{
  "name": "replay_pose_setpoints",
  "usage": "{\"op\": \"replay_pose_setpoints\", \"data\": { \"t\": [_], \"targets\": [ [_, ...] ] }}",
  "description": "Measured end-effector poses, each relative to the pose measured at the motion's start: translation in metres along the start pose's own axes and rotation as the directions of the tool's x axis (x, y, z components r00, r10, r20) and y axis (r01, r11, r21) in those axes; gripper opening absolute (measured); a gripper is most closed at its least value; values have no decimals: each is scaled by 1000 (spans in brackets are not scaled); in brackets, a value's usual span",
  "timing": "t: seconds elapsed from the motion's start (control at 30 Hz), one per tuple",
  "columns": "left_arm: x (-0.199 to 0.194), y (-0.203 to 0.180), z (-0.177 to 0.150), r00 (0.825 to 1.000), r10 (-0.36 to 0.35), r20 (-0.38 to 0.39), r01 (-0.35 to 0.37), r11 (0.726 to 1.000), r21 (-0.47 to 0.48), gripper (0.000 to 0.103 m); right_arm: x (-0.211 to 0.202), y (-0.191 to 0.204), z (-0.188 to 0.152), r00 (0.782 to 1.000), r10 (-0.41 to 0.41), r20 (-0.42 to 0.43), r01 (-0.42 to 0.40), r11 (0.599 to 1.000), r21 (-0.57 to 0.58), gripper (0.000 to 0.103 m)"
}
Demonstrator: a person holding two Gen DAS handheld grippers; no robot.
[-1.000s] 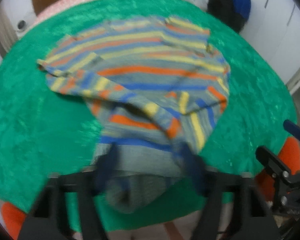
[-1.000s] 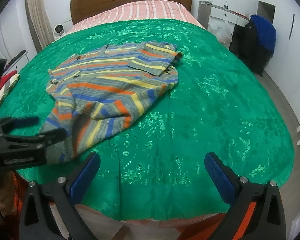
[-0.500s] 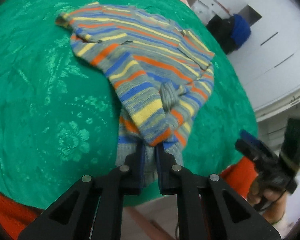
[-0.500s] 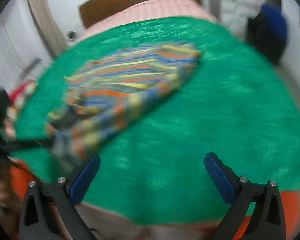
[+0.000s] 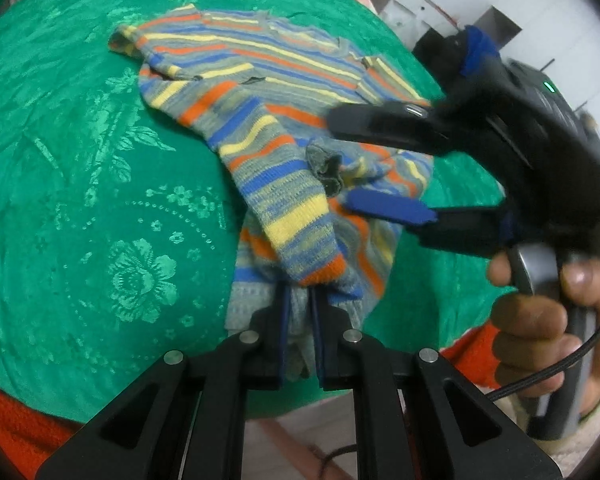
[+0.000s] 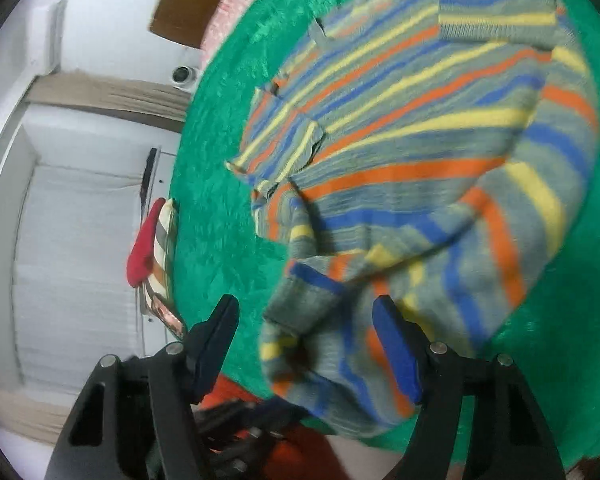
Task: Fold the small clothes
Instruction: 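Grasp the sweater hem with the left gripper while the right gripper approaches, then grasp the hem with the right gripper beside the left gripper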
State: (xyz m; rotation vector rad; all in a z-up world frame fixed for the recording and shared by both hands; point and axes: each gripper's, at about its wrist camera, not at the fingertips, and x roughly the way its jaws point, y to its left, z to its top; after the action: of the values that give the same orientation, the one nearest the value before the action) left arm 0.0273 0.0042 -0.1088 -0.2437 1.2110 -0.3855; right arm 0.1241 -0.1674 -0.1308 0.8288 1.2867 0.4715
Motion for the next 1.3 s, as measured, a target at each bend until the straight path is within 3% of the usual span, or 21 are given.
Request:
{"op": "replay_pose_setpoints", "data": {
  "t": [0.03, 0.07, 0.13, 0.37, 0.43, 0.47, 0.5, 0.63, 0.73, 0.77, 0.8, 0.83, 0.87, 1.03, 1.3],
  "targets": [
    [2, 0, 0, 1000, 0, -1, 0, 1000, -3, 10, 11, 0, 3, 999, -1, -34, 1, 1000, 20, 66],
    [2, 2, -1, 1000, 1, -1, -1, 1000, -6, 10, 17, -2, 6, 999, -10, -39, 12, 999, 30, 43],
    [0, 6, -3, 1000, 2, 2, -2, 1000, -18, 10, 22, -9, 6, 998, -54, -37, 56, 996, 62, 15],
    [-13, 17, -6, 1000, -23, 12, 24, 999, -31, 11, -31, -28, -15, 997, -13, 72, 10, 999, 42, 7],
    [-16, 12, -7, 999, -50, 17, 50, 999, -3, 40, -50, -30, -23, 995, -29, 98, 28, 1000, 12, 7],
    [-16, 9, -6, 998, -56, 26, 56, 998, 3, 67, -57, -32, -26, 992, -46, 114, 46, 999, -3, 6],
    [-17, 7, -6, 998, -57, 39, 57, 998, 2, 81, -65, -34, -28, 991, -57, 125, 58, 998, -10, 6],
    [-4, -9, -4, 999, -34, 10, 34, 999, 34, 82, -83, -41, -36, 983, -97, 155, 106, 993, -47, 6],
    [6, -26, -3, 998, 66, 15, -67, 994, 88, 79, -77, -37, -34, 983, -113, 142, 126, 988, -87, 11],
    [11, -31, -3, 995, 103, 15, -104, 989, 107, 57, -72, -33, -32, 983, -121, 139, 135, 987, -90, 13],
    [17, -34, -3, 992, 125, 0, -124, 984, 124, 22, -66, -28, -29, 982, -131, 135, 145, 985, -97, 18],
    [23, -33, -3, 992, 123, -34, -117, 985, 124, 10, -60, -22, -26, 984, -124, 130, 138, 985, -107, 31],
    [22, -29, -3, 994, 95, -47, -89, 990, 107, 11, -59, -20, -25, 985, -115, 128, 130, 985, -111, 43],
    [-1, 12, 3, 997, -74, -38, 72, 996, -47, 10, -37, -1, -19, 992, -106, 73, 116, 982, -151, 57],
    [-9, 9, 5, 997, -79, -14, 79, 997, -2, 9, 8, 10, -9, 995, -89, 37, 93, 984, -155, 58]
  ]
}}
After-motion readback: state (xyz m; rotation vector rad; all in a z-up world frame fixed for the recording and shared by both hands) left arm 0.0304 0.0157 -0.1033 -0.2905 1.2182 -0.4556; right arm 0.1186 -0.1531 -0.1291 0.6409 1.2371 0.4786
